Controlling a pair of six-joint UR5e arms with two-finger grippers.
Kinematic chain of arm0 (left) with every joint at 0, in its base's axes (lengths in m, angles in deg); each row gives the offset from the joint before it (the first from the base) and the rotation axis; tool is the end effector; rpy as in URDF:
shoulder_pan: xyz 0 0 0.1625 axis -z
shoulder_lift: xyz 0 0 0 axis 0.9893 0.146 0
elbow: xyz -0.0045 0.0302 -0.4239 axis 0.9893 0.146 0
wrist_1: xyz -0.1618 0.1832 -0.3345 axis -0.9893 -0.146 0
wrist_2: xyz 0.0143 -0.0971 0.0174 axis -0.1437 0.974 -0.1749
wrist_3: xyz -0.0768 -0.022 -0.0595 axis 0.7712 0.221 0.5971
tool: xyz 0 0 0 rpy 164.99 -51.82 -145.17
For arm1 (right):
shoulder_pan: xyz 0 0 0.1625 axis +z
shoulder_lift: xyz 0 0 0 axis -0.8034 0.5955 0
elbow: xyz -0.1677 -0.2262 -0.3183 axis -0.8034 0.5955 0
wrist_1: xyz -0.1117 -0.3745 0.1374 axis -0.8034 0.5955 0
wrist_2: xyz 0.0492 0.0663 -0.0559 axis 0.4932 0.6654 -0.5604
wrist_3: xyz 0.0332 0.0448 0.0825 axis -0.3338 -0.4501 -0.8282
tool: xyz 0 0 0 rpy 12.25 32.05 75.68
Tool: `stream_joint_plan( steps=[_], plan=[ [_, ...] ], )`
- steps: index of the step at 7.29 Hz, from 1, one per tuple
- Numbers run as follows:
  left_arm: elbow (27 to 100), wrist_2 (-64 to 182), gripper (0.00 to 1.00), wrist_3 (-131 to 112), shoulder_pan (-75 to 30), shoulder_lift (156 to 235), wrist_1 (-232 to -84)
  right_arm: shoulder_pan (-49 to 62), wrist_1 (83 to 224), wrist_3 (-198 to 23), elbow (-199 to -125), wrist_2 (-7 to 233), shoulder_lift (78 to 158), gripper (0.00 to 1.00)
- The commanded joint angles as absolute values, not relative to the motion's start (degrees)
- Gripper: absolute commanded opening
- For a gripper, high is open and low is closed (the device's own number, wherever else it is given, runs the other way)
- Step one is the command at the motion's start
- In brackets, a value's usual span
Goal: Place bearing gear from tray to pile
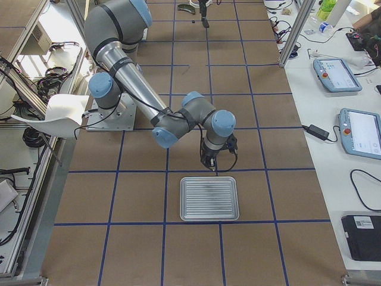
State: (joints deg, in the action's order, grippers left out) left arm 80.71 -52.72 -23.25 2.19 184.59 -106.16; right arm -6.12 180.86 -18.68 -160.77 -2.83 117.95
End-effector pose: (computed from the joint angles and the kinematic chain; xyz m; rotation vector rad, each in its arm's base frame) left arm -0.0772 -0.5231 0.3038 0.1934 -3.1351 -0.0379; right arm -0.3103 -0.5261 0.2994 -0.2712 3.0547 0.1980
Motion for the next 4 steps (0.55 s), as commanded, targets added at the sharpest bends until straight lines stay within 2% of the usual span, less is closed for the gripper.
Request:
stream_joint_plan(
  steps=[1, 2, 4],
  plan=[
    [66.7, -51.7, 1.00, -16.5, 9.9, 182.9, -124.0, 5.1, 172.9, -34.7, -161.8, 1.4, 123.5, 0.00],
    [60.5, -51.9, 1.00, -15.9, 12.1, 182.0, -130.4, 10.2, 172.9, -41.8, -163.7, 2.4, 123.9, 0.00],
    [57.9, -51.4, 1.00, -15.9, 13.0, 179.0, -132.5, 21.1, 175.5, -59.7, -166.3, 6.3, 124.0, 0.00]
  ],
)
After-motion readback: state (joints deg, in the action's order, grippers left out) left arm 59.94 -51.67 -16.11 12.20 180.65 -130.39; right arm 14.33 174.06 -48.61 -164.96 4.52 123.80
